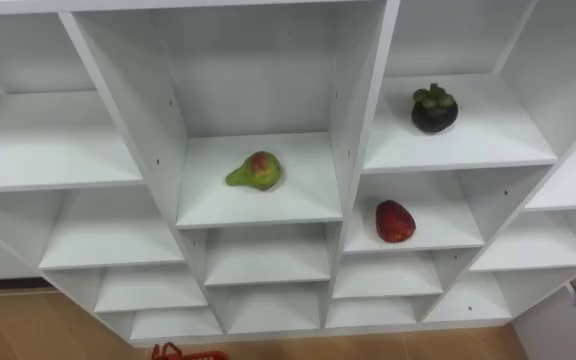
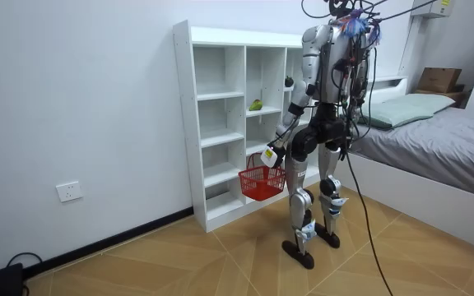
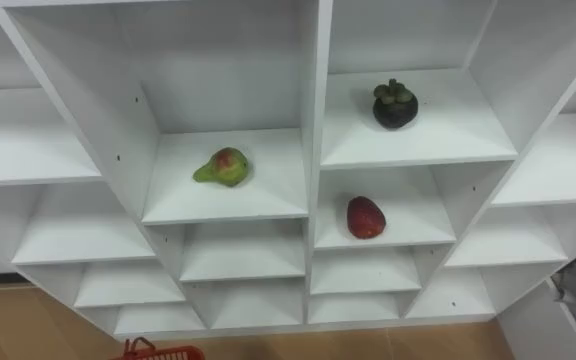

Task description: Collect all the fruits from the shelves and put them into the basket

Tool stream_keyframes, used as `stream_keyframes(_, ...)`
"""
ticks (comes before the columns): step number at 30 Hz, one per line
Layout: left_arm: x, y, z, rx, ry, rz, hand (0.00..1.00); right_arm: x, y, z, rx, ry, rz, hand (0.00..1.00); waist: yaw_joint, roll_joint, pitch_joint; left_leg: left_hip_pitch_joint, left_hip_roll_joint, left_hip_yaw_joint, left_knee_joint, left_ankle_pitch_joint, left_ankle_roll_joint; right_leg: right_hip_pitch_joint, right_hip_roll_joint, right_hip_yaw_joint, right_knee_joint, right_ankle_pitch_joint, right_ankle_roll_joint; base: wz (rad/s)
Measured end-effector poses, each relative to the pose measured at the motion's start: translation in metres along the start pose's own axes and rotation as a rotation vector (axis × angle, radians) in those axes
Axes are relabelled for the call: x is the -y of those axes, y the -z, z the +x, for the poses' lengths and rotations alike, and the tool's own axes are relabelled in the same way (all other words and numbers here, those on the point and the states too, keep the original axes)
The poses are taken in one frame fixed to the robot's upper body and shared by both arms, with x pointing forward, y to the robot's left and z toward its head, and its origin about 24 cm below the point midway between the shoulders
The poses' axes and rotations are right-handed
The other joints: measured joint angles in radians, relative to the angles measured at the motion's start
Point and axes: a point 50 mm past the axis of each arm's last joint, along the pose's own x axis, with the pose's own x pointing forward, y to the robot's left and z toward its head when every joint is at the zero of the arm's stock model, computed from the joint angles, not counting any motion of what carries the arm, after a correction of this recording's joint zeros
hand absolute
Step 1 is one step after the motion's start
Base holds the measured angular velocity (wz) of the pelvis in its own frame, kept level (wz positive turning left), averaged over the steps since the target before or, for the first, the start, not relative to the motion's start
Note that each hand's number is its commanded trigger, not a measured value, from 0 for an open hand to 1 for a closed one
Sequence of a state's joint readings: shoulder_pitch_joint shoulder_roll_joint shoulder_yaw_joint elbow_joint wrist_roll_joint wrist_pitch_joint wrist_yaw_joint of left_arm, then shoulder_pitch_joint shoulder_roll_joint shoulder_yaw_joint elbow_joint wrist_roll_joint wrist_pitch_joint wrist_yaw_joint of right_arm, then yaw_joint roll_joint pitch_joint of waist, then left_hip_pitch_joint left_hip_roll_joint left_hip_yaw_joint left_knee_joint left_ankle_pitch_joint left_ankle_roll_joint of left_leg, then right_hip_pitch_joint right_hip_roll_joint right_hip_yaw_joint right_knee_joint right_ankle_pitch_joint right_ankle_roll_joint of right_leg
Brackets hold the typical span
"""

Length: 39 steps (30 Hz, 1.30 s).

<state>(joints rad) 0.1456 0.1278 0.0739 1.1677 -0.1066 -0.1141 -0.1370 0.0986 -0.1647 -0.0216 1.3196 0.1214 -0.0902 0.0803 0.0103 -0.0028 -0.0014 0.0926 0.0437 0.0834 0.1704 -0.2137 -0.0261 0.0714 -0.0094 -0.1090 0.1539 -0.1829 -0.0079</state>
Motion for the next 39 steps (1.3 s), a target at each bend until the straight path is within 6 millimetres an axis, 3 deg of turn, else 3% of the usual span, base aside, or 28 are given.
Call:
stream_keyframes(31, -0.001, -0.002, 0.0, 0.004, -0.018, 0.001, 1.0, -0.002, 0.0, 0.0, 0.003, 0.037, -0.011, 0.0, -0.001, -0.015, 0.0043, 0.006, -0.001, 0.012, -0.005, 0.0, 0.0, -0.002, 0.001, 0.019, -0.001, 0.001, 0.002, -0.01)
stream_keyframes(39, 0.002, -0.006, 0.001, 0.032, -0.005, 0.026, 1.0, -0.004, -0.013, 0.001, 0.083, 0.075, -0.063, 0.0, 0.001, -0.018, 0.0062, 0.004, -0.001, 0.017, -0.005, 0.0, 0.0, -0.005, 0.002, 0.027, -0.001, 0.002, 0.003, 0.0)
